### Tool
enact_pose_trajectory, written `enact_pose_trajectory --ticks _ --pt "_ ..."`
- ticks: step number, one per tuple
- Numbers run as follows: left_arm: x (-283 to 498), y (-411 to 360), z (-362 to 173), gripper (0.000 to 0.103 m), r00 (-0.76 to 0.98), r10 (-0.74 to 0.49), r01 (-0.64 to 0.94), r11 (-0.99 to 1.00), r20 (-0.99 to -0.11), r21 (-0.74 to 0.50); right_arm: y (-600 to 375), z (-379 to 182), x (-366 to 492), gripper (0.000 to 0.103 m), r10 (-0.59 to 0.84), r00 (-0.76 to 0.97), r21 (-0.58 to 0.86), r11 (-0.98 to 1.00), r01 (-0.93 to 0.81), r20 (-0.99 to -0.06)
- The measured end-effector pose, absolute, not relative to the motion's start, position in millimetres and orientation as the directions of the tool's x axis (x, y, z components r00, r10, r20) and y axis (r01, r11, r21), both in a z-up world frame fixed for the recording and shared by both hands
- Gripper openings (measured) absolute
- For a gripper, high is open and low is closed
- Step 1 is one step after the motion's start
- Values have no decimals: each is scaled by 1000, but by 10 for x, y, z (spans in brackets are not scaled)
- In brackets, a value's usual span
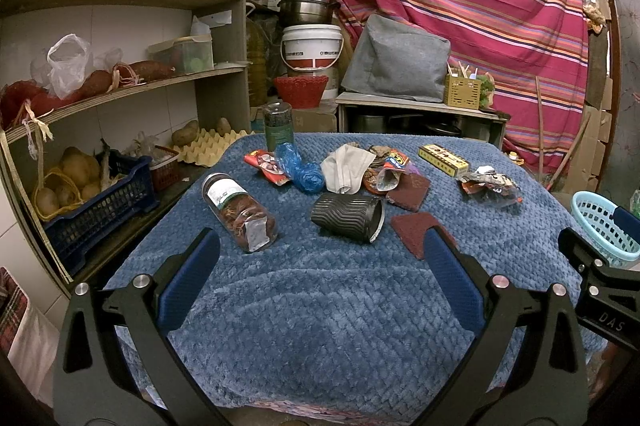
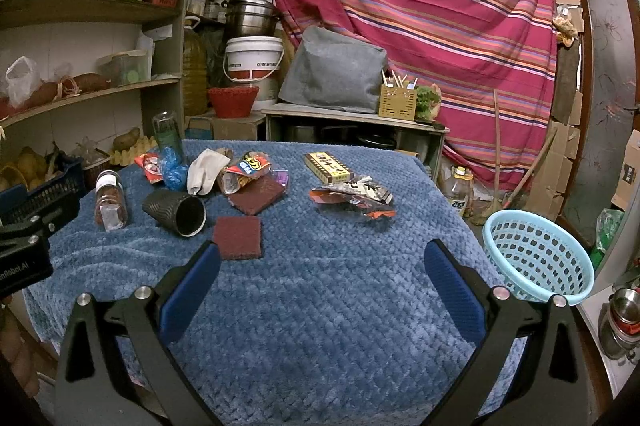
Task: Collect trash
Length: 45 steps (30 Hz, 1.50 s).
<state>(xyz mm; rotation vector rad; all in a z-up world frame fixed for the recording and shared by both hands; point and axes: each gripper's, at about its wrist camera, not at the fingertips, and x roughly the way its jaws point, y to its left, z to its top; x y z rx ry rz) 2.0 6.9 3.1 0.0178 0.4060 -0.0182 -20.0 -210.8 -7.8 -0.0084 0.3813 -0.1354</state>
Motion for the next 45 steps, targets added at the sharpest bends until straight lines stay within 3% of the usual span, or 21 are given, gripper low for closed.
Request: enact_pose_trajectory --ticks 45 --pt "88 121 -39 98 908 -8 13 1000 -419 9 -2171 -59 -171 99 -145 915 -29 989 145 -376"
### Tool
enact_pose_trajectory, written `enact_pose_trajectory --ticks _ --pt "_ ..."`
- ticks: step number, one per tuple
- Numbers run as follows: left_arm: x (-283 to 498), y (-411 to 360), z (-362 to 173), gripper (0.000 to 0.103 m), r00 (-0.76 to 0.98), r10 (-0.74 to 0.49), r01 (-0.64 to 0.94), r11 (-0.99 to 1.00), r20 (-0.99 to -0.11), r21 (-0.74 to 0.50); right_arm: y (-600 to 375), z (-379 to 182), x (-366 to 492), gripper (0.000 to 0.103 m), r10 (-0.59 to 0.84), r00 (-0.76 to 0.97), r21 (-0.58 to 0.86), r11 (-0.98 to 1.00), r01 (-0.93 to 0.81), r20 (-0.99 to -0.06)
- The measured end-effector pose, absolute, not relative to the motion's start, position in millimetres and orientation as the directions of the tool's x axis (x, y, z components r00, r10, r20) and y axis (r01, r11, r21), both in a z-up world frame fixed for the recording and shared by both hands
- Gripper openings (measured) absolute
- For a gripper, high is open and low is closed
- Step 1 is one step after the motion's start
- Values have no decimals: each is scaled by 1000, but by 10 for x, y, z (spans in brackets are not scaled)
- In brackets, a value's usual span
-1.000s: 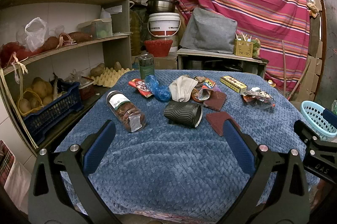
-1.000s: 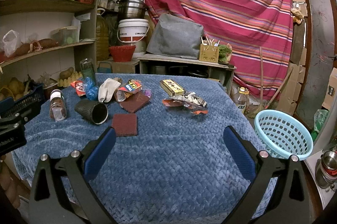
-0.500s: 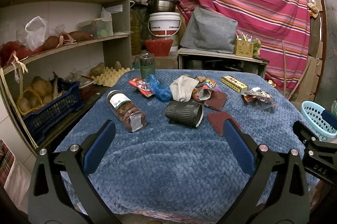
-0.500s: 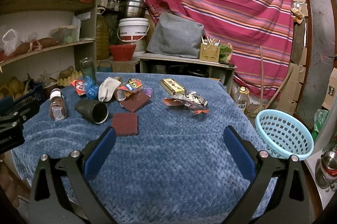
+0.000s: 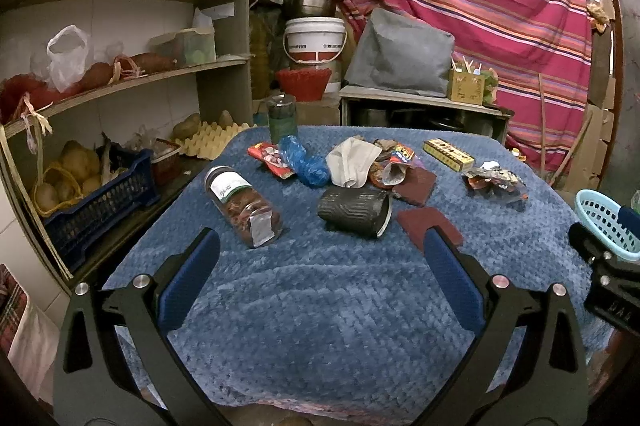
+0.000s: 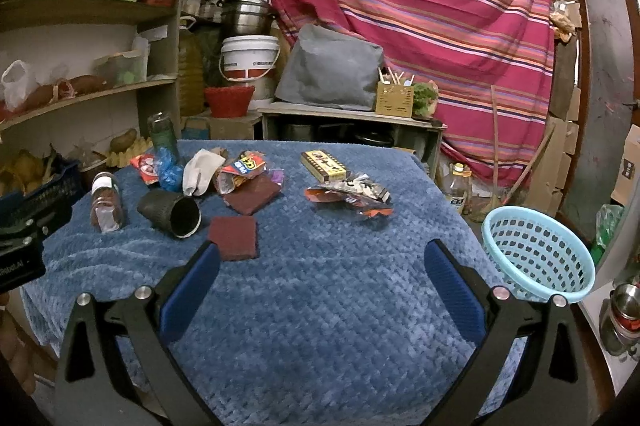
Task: Collect trash
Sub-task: 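Grasp the black ribbed cup with the left gripper while the right gripper approaches the maroon scouring pad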
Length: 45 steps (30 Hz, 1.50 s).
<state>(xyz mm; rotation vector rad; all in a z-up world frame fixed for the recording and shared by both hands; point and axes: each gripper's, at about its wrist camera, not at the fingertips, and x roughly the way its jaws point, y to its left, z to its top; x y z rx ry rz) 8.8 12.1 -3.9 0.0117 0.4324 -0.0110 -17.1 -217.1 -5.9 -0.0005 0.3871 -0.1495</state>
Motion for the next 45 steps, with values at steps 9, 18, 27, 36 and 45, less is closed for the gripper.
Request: enact_pose_trajectory --ticks 9,18,27,36,45 --pt "378 47 156 98 899 -27 42 999 -437 26 -2401 306 143 99 -154 923 -29 988 154 -353" --pt "1097 -126 340 98 892 -74 75 997 -445 -17 -2847 584 905 99 -179 902 4 981 196 -393" --pt "1437 -163 -229 98 837 -60 93 995 -544 33 -3130 13 1232 99 -234 838 -5 964 266 -493" --pt "1730 -143 -528 98 810 -27 92 992 -586 82 -3005 -239 1357 99 -227 817 -73 972 223 -529" --pt "1949 -204 -659 98 755 -114 171 985 -646 26 -3004 -306 1408 99 -228 810 -74 972 225 -540"
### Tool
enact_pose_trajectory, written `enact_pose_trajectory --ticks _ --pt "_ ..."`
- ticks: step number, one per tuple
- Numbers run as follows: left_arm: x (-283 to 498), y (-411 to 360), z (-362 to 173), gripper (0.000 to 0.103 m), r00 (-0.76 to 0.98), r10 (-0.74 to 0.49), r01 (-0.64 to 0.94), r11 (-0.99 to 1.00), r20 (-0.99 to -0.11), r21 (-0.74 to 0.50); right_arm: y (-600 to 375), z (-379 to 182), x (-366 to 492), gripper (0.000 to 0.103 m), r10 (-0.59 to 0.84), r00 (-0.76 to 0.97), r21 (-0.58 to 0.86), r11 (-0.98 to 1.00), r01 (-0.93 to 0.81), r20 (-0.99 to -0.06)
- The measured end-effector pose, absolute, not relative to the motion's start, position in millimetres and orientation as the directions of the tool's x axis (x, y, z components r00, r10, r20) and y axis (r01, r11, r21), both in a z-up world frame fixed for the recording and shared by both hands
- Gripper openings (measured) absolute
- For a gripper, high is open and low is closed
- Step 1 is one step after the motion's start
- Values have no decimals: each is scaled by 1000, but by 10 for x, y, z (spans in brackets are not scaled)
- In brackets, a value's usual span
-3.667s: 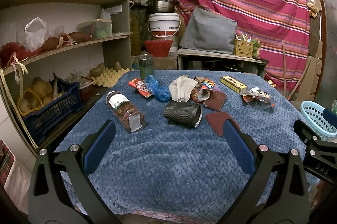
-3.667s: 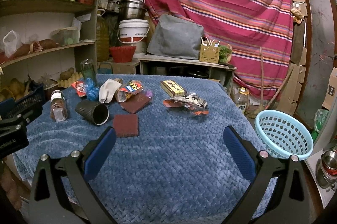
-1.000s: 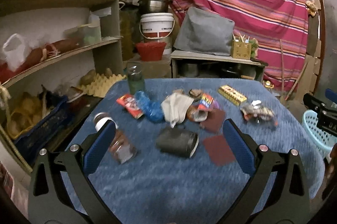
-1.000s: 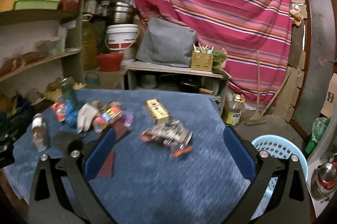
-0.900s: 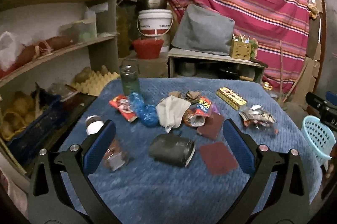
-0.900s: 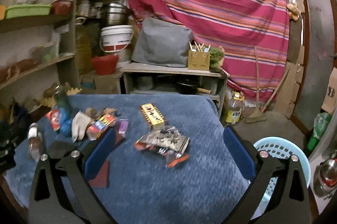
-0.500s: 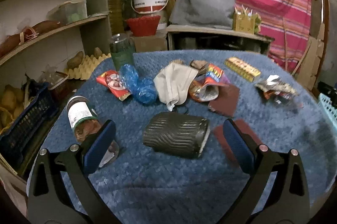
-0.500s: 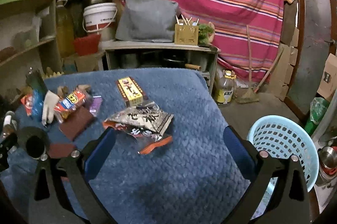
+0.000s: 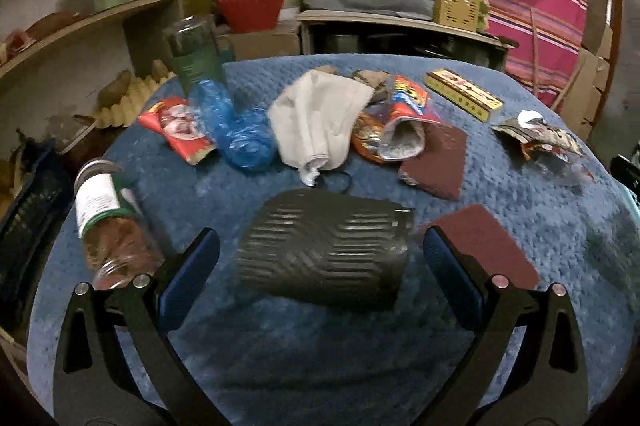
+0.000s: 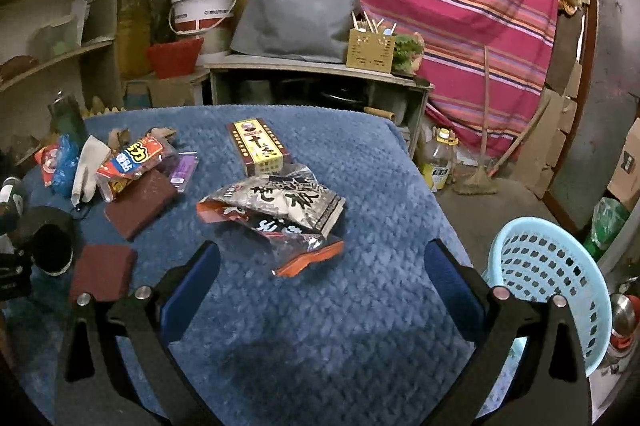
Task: Collect trash
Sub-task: 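Grasp the black ribbed cup with the left gripper while the right gripper approaches the maroon scouring pad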
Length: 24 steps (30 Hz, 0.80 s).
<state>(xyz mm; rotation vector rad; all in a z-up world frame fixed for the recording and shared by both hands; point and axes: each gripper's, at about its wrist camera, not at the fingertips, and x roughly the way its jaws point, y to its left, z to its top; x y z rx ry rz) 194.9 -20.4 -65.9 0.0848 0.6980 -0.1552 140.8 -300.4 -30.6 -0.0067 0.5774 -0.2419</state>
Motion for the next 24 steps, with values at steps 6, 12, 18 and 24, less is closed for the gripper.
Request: enact_pose_trajectory --ticks 6,12,18,24 --pt "1912 -318 -679 98 741 -148 224 974 -655 33 -3000 -345 1423 99 -232 813 -82 971 224 -534" --pt "1902 -258 -641 75 737 -146 204 979 -660 12 -3055 -375 1454 99 -258 796 -104 965 241 -547" --pt "1919 -212 -637 75 728 -158 199 980 -668 -14 -3080 -359 1514 99 -242 799 -89 968 233 -550" --pt "1900 -230 -612 75 741 -140 199 980 -657 16 -3046 -202 1678 99 -228 823 -102 973 206 -521"
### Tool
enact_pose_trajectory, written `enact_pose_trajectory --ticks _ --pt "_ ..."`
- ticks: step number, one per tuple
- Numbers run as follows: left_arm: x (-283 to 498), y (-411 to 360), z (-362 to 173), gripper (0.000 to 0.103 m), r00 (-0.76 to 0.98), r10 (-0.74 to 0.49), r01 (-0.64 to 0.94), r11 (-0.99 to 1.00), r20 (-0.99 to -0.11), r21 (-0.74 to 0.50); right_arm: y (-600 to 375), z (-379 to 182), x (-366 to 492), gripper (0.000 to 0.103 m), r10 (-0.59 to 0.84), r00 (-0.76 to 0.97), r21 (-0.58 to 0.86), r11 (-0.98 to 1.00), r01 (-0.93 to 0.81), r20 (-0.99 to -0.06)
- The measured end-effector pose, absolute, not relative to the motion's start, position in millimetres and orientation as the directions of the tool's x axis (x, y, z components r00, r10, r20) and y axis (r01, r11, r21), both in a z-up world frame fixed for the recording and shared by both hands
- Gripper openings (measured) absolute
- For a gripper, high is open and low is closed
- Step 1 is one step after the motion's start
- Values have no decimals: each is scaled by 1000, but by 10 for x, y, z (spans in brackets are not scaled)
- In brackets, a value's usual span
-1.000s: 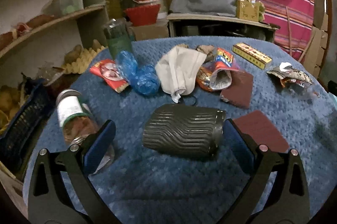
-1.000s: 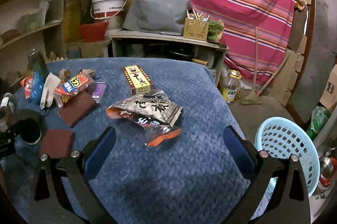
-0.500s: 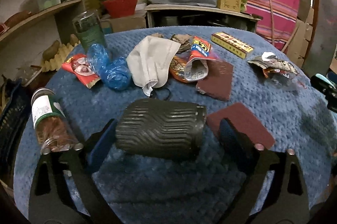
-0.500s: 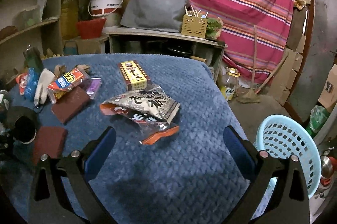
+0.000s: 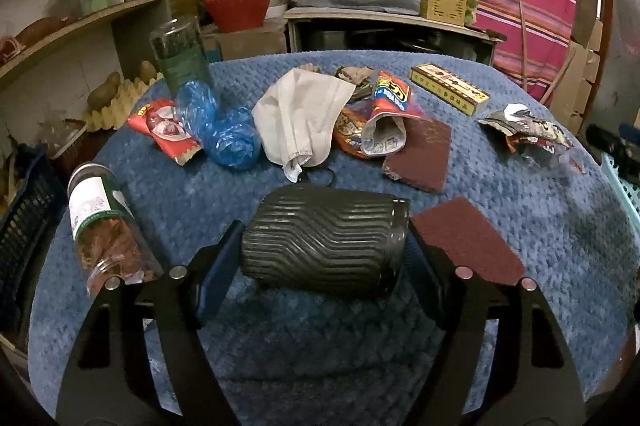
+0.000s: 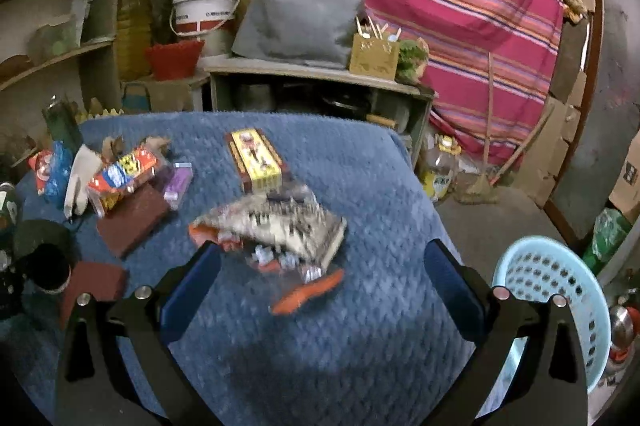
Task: Collect trash
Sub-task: 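Grasp the black ribbed cup with the left gripper while the right gripper approaches the maroon scouring pad, then grasp the maroon scouring pad with the right gripper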
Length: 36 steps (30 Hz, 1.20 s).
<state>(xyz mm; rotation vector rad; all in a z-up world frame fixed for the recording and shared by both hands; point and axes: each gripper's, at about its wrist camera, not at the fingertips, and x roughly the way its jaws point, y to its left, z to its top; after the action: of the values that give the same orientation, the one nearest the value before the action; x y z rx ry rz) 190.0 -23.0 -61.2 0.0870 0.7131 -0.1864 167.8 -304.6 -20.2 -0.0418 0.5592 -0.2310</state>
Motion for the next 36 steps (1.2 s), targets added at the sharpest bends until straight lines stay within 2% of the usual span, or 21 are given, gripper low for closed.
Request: enact_pose_trajectory --ticks 5,13,17,21,31,36 --pt "1934 -156 -558 74 752 -140 174 985 -644 -11 -3158 -120 1981 99 -243 811 -124 970 210 -532" --pt "1939 -167 -537 74 767 -127 157 988 -628 -8 -3211 -629 2140 99 -229 724 -138 973 184 -650" --pt "1912 -160 -508 74 777 -124 150 989 -618 -10 -3050 -539 1969 99 -251 733 -179 968 176 -633" --pt "1857 -85 -444 74 783 -113 132 991 -611 -14 -2750 -380 1731 99 -189 773 -140 981 131 -605" --pt "1522 411 -198 74 823 -78 57 997 -562 -55 -1885 -520 1570 99 7 752 -14 1000 -21 -659" --pt "1438 650 -172 74 829 -89 47 995 -552 -90 -1607 -612 1525 99 40 729 3 999 -52 -684"
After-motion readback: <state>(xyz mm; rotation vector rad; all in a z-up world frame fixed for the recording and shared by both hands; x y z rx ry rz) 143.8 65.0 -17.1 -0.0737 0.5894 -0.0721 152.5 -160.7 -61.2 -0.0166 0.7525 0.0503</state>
